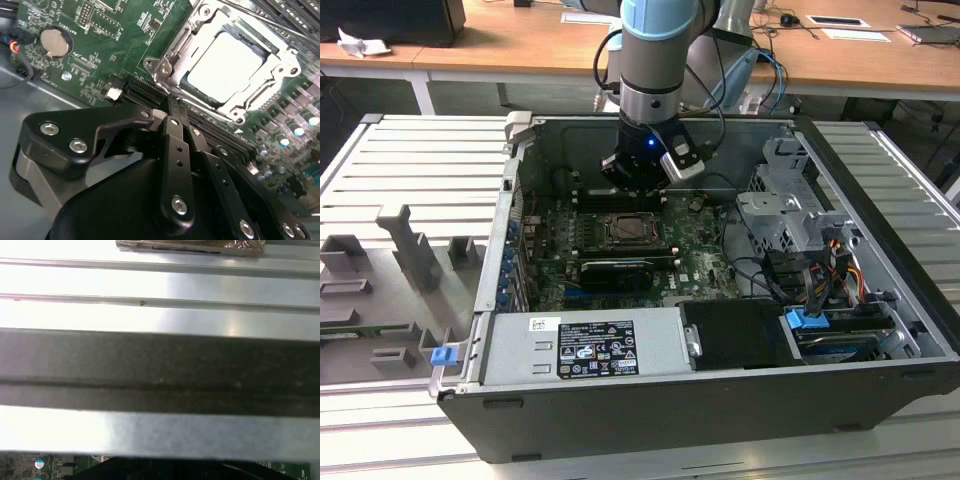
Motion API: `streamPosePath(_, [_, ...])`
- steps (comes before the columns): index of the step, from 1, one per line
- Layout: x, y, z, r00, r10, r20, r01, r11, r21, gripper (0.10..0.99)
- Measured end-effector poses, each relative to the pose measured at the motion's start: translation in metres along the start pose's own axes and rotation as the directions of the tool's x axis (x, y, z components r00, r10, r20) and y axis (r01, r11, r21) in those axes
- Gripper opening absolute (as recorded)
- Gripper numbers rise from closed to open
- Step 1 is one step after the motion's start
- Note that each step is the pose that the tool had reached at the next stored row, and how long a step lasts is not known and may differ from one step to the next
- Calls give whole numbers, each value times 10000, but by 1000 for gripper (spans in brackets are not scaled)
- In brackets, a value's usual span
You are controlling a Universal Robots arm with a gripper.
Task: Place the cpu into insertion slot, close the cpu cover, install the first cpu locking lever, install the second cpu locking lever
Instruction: 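Install the first cpu locking lever, then install the second cpu locking lever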
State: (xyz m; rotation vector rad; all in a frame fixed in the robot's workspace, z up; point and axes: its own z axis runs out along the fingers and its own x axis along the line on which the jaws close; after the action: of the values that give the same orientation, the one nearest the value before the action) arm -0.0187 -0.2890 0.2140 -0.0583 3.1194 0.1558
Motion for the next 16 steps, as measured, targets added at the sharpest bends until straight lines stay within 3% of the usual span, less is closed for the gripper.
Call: streamPosePath(16, [3,-87,-9,10000,0,-1,0,10000,1,106])
